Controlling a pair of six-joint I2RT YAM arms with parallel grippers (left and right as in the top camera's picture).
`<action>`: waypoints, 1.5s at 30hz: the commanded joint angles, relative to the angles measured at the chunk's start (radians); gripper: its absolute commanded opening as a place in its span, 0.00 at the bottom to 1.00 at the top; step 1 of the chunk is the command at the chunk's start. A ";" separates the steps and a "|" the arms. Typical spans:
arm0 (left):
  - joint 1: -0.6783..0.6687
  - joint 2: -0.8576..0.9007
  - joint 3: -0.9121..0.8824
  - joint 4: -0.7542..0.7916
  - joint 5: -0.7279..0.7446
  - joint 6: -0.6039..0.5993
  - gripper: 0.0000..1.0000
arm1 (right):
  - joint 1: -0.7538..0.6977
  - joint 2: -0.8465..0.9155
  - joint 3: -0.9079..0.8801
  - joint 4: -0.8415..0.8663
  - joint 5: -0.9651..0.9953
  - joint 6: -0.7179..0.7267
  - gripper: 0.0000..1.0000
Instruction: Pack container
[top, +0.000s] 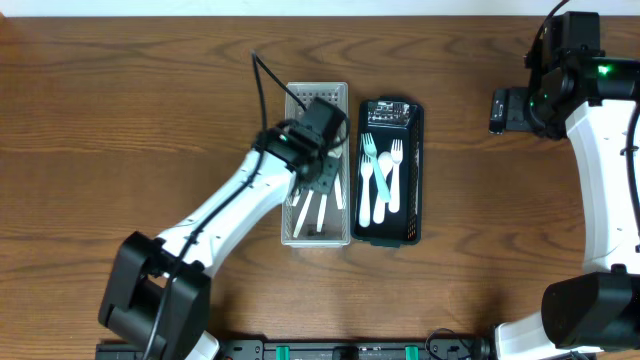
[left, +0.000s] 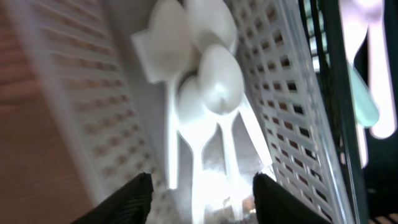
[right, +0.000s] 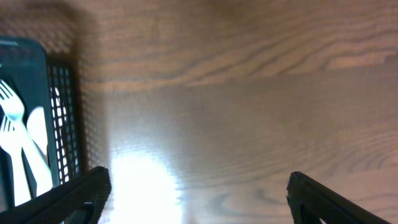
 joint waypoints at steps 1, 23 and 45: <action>0.075 -0.086 0.104 -0.028 -0.056 0.013 0.62 | -0.016 0.001 -0.005 0.025 -0.004 -0.020 0.99; 0.598 -0.198 0.093 0.161 -0.063 0.145 0.98 | -0.037 0.020 -0.010 0.473 -0.003 -0.099 0.99; 0.490 -1.210 -0.871 0.586 -0.055 0.076 0.98 | 0.037 -1.097 -1.073 0.736 0.026 -0.046 0.99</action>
